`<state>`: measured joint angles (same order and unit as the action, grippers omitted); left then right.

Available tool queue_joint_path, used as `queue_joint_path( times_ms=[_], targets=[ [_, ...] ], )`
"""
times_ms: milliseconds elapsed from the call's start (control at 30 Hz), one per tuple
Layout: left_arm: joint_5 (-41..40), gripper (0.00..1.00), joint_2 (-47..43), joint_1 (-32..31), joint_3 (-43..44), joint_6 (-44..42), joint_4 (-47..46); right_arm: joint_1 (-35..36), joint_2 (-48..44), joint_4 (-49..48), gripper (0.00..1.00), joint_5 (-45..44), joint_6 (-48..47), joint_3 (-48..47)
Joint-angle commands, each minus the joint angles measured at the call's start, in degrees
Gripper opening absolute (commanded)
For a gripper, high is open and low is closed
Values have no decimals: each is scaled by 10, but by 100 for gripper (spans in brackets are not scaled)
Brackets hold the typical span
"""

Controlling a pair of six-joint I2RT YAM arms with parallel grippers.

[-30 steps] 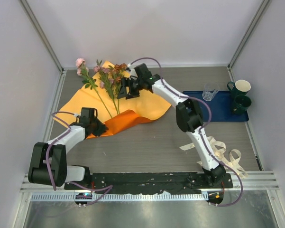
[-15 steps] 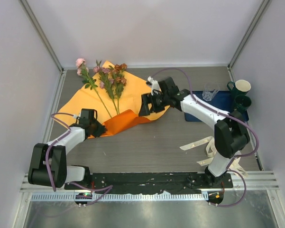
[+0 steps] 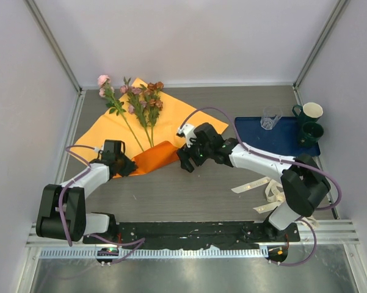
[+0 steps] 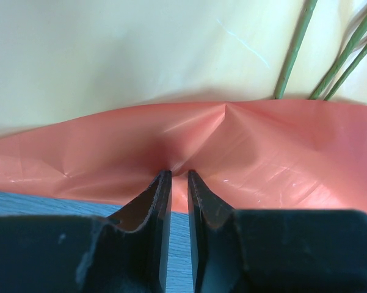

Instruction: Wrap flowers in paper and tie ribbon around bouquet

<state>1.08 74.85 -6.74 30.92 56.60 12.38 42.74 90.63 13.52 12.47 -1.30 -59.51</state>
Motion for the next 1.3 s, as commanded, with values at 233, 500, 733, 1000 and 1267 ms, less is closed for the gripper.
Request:
queue_joint_path(
  times_ms=[233,500,733,1000,1267],
  targets=[
    [1,21,-1,2,-4,-13,3,1,-5,-65,80,-98,-111,-4],
    [0,21,-2,2,-10,-7,4,-27,73,-84,47,17,-69,-37],
    [-6,20,-8,2,-12,-4,11,-82,83,-75,9,104,-56,-18],
    [-31,20,-4,2,-13,-5,12,-134,219,68,0,246,-80,-138],
    [-13,18,-22,2,-8,-16,13,-134,159,-5,52,204,50,-115]
  ],
)
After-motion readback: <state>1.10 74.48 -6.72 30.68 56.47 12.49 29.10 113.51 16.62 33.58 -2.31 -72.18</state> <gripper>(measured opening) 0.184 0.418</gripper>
